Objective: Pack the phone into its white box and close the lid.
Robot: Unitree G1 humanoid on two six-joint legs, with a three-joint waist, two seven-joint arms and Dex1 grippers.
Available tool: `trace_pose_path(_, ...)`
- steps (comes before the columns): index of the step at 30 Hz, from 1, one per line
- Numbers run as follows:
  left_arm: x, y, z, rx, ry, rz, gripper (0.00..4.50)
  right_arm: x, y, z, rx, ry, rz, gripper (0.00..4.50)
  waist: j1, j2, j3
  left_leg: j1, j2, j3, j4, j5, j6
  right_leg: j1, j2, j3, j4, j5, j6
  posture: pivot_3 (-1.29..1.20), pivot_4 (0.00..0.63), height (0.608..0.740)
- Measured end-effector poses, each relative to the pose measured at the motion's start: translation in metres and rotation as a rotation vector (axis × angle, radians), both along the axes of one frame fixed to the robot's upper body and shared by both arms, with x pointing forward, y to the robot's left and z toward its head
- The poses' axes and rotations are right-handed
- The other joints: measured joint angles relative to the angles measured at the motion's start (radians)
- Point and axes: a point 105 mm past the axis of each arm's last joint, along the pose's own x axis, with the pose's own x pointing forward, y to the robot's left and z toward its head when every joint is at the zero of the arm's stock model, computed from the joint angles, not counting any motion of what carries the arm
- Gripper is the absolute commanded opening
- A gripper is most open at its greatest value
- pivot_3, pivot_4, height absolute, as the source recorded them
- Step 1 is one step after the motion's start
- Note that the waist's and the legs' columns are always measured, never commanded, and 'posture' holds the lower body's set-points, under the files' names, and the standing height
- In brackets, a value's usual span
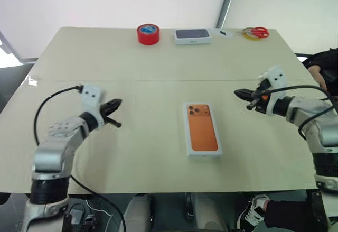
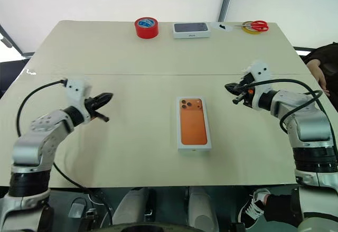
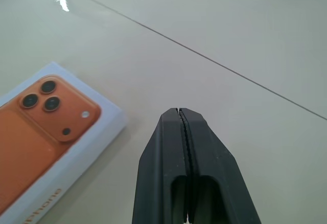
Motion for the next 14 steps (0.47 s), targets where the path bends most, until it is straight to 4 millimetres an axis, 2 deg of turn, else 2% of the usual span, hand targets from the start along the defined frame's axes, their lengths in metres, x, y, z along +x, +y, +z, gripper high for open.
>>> trace_pose_path(3, -0.0065, 0.0092, -0.0102, 0.009, 0.025, 0.031, 0.0, -0.0001, -0.0006, -0.0026, 0.006, -0.003, 0.031, 0.02, 0.0, 0.0, 0.0, 0.0, 0.0, 0.0, 0.0, 0.0, 0.0, 0.0, 0.0, 0.0, 0.0, 0.0, 0.0, 0.0, 0.15, 0.732)
trace_pose_path(7, -0.0072, 0.0143, -0.0109, 0.006, 0.019, 0.064, 0.0, -0.0003, 0.0039, 0.0013, -0.004, -0.05, 0.074, 0.02, 0.0, 0.0, 0.0, 0.0, 0.0, 0.0, 0.0, 0.0, 0.0, 0.0, 0.001, 0.0, 0.0, 0.0, 0.0, 0.0, 0.15, 0.732)
trace_pose_path(14, -0.0055, 0.0116, -0.0122, -0.024, 0.005, 0.089, 0.0, -0.0057, 0.0055, -0.0075, -0.005, -0.015, 0.112, 0.02, 0.0, 0.0, 0.0, 0.0, 0.0, 0.0, 0.0, 0.0, 0.0, 0.0, 0.0, 0.0, 0.001, 0.0, 0.0, 0.0, 0.15, 0.732)
